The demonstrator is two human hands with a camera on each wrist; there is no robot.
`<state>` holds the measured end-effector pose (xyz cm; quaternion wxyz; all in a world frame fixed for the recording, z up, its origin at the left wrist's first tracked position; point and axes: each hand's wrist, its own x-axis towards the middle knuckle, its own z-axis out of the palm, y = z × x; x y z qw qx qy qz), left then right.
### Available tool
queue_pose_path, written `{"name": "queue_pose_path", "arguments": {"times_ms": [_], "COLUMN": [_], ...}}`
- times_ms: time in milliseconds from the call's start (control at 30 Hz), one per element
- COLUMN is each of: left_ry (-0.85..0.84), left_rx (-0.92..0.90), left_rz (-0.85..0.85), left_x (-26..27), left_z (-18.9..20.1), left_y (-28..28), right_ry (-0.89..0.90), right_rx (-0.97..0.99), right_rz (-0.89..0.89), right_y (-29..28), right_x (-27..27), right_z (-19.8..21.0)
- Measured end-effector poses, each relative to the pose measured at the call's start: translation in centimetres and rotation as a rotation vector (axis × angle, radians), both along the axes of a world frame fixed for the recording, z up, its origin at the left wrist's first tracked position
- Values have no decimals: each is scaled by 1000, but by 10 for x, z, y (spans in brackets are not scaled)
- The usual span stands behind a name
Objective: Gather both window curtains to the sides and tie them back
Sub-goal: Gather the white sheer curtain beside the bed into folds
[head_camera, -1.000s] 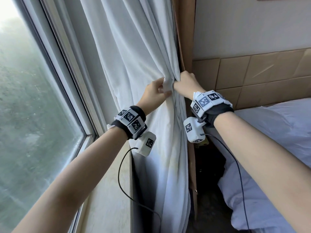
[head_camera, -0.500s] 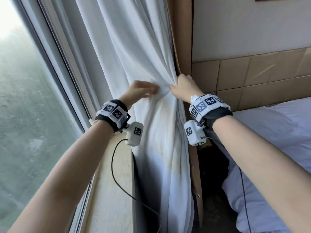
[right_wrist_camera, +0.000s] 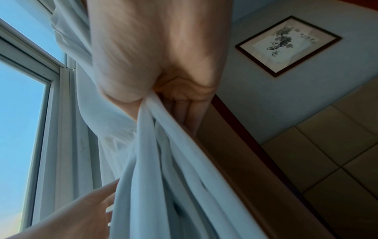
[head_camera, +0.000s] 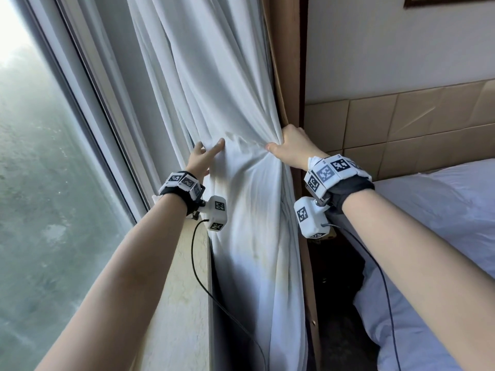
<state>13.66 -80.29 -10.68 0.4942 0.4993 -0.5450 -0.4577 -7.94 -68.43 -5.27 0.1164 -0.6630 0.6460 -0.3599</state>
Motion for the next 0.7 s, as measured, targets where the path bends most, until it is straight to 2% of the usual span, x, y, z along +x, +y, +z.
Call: {"name": "queue_pose_path", "arguments": {"times_ms": [167, 400, 567, 700], "left_ry": [47, -19, -76, -98], "left_rx": [-185, -361, -536, -635], "left_rz": [181, 357, 388, 288], "left_x": [1, 25, 41, 33], "left_z": [-4, -6, -10, -4], "left_y": [-6, 3, 35, 68], "right_ry": [-6, 36, 144, 175], "right_rx": [9, 2, -80, -116], "right_rz": [-33, -62, -120, -130], "right_y": [2, 3, 1, -4], "right_x": [-3, 2, 11, 20], "right_z": [-1, -1, -1, -2]}}
